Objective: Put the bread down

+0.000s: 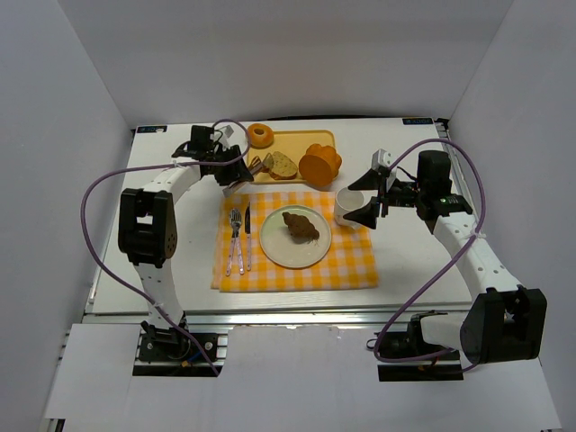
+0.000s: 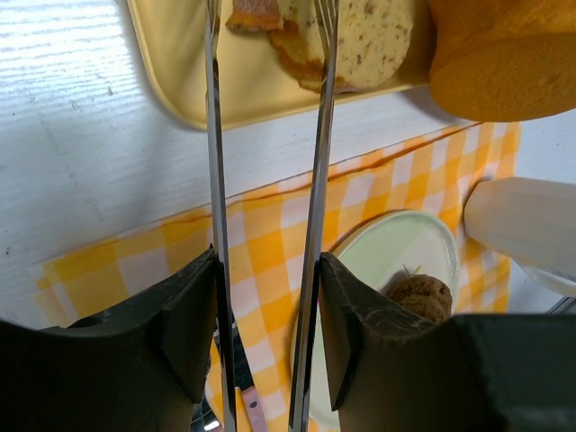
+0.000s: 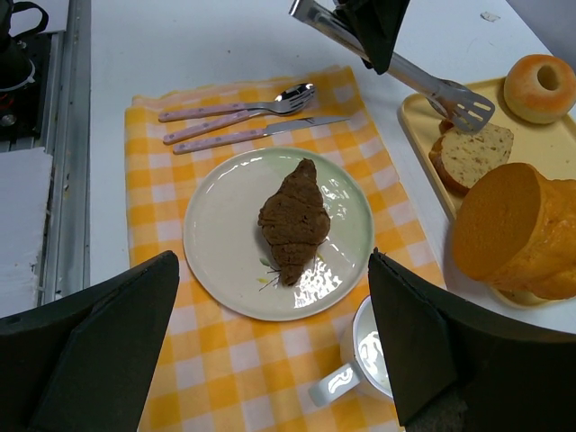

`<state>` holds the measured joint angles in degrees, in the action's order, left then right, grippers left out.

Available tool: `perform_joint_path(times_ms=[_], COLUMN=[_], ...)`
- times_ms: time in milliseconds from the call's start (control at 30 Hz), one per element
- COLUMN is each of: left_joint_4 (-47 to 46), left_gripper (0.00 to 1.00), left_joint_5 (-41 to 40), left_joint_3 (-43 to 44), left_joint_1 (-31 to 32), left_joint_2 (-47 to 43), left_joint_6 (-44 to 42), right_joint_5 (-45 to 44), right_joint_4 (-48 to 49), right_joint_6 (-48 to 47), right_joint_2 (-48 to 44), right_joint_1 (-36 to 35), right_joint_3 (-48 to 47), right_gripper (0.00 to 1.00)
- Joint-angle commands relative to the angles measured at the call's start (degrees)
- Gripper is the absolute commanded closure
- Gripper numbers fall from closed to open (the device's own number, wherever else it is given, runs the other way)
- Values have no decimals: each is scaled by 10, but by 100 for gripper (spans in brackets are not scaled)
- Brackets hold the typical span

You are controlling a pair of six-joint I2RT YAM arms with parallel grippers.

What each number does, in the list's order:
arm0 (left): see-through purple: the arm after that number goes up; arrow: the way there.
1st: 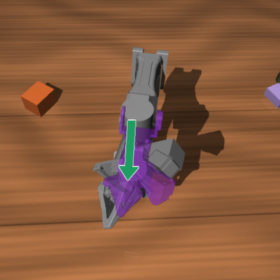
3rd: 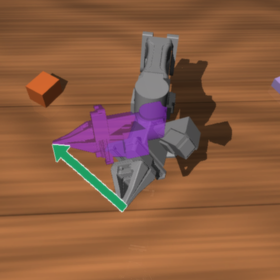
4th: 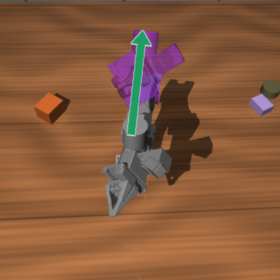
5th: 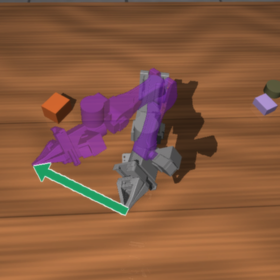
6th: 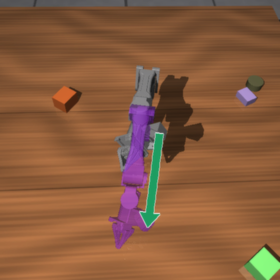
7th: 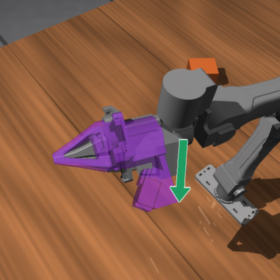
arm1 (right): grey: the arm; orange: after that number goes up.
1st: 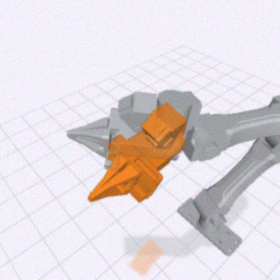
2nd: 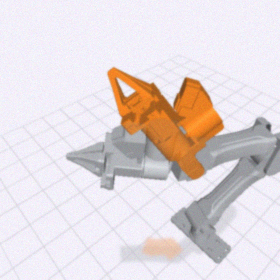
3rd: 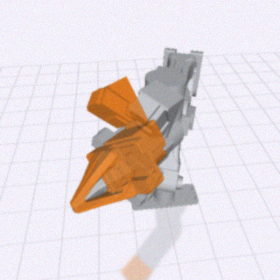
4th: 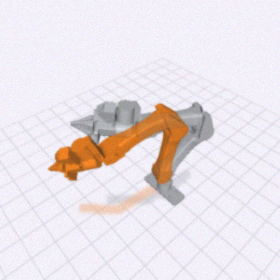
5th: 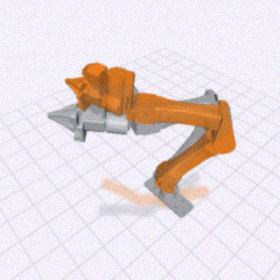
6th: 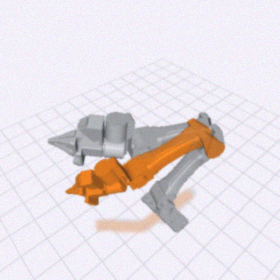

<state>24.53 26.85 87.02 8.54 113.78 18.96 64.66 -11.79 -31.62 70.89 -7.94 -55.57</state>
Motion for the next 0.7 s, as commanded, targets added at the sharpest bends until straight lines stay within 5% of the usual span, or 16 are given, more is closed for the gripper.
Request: perform_joint_path(times_ms=[0,433,667], left_joint_4=[8,-22,2], left_gripper=[44,49,64], left_joint_5=[10,62,56], left_joint_3=[-9,-10,-7], left_joint_1=[3,5,8], left_joint_2=[-38,-27,-6], left_joint_6=[-19,11,13], right_joint_5=[10,10,9], right_joint_4=[19,20,21], right_joint_6=[7,7,7], right_joint_2=[-5,-14,-15], right_joint_1=[2,2,2], right_joint_3=[-1,6,5], right_gripper=[11,11,10])
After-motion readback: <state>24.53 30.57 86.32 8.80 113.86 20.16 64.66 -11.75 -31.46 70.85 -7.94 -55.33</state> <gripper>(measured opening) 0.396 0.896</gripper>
